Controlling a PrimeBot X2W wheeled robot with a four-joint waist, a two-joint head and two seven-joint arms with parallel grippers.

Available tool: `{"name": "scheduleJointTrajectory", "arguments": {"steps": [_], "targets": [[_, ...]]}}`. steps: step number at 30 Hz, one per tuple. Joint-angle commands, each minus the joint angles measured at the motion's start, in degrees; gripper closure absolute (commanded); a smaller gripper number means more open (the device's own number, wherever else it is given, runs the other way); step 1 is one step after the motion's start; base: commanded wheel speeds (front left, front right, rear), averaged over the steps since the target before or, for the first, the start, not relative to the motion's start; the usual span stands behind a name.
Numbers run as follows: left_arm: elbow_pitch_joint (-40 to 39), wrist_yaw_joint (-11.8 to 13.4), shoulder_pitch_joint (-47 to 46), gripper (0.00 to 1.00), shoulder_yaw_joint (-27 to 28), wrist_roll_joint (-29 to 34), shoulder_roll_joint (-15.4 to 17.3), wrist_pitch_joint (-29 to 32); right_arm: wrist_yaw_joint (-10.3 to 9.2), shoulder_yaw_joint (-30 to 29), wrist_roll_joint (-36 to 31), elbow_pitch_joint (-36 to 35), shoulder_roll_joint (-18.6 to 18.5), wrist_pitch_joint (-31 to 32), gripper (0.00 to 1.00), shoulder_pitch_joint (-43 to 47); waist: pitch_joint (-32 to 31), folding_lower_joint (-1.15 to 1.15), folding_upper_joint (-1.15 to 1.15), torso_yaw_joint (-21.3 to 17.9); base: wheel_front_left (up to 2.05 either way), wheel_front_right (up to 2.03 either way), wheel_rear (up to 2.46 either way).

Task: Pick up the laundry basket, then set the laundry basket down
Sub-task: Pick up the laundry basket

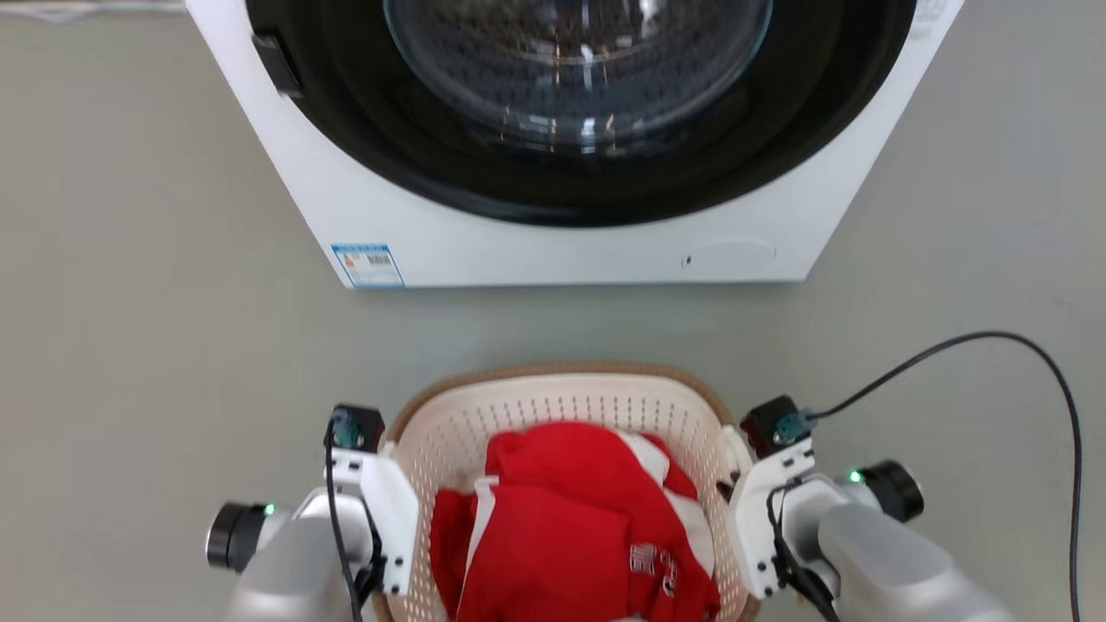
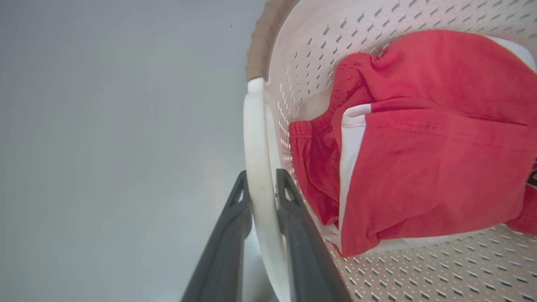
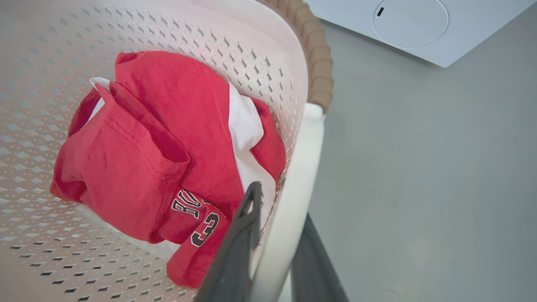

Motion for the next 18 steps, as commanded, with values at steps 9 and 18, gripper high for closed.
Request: {"name": "scheduleJointTrajectory", "arguments": {"steps": [9, 18], "targets": [[-1.2, -2.1, 3.9, 1.00, -0.3, -0.8, 1.7, 1.3, 0.51, 6.3, 6.2, -2.8, 1.0, 1.9, 1.00, 3.6, -8.1, 0.00, 0.00, 0.2, 0.00, 0.00, 0.00], [-1.2, -2.8, 5.1, 1.00, -1.4, -1.2, 1.9, 2.9, 0.51, 10.7, 11.4, -3.6, 0.2, 3.2, 1.00, 3.7, -11.9, 0.00, 0.00, -0.7, 0.00, 0.00, 0.00]]}}
